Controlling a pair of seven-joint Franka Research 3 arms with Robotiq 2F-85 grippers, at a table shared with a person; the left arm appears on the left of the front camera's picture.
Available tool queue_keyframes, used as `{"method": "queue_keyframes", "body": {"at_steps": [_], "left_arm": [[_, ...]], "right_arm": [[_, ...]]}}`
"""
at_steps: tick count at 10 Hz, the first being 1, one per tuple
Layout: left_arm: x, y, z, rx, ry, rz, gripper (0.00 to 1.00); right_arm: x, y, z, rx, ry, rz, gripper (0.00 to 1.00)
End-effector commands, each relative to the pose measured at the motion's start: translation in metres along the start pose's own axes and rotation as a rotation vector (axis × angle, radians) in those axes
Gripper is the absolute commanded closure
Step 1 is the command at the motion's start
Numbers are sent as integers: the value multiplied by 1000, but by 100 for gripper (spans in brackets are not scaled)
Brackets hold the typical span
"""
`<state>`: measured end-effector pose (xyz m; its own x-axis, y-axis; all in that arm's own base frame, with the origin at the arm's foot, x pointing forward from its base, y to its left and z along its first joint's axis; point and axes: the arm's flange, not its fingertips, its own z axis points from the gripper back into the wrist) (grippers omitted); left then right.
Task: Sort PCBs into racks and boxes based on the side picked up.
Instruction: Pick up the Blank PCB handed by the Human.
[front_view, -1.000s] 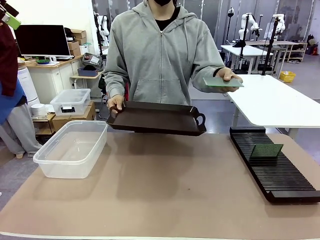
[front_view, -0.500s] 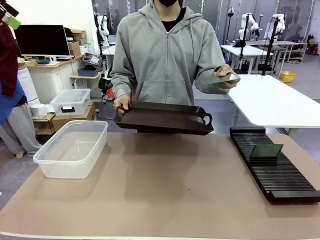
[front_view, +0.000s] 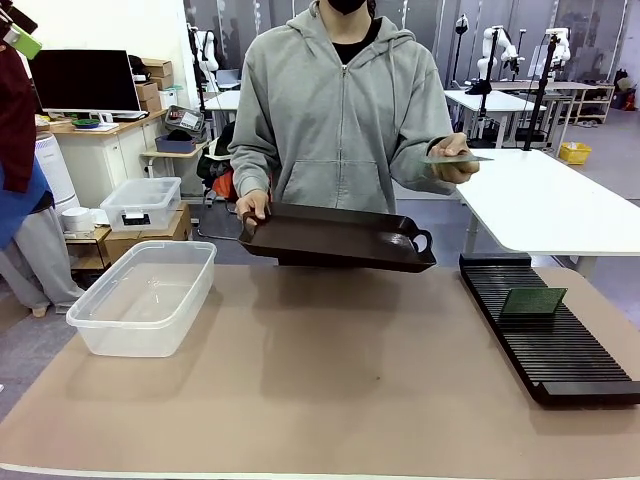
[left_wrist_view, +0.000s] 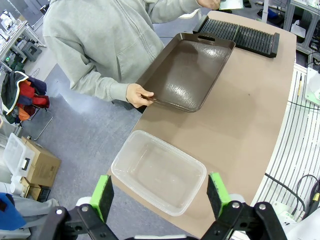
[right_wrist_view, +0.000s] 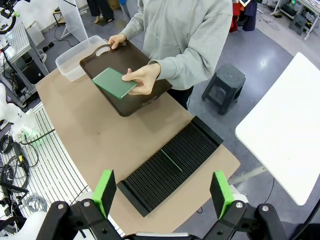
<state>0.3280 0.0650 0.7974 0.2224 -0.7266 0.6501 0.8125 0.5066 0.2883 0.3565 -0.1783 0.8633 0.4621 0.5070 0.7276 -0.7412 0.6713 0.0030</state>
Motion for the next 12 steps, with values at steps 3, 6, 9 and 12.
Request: {"method": "queue_keyframes", "body": {"at_steps": [3,6,9,12], "left_arm": [[-1,-1,0,1,3,0,0],[-1,-1,0,1,3,0,0],[-1,-1,0,1,3,0,0],[-1,-1,0,1,3,0,0]], "right_arm": [[1,2,-1,-2,0,1,0],[0,0,0,0,0,0,0],[2,-5,-28,187,-31,-241,0],[4,-10,-56,287,-67,-415,0]]}}
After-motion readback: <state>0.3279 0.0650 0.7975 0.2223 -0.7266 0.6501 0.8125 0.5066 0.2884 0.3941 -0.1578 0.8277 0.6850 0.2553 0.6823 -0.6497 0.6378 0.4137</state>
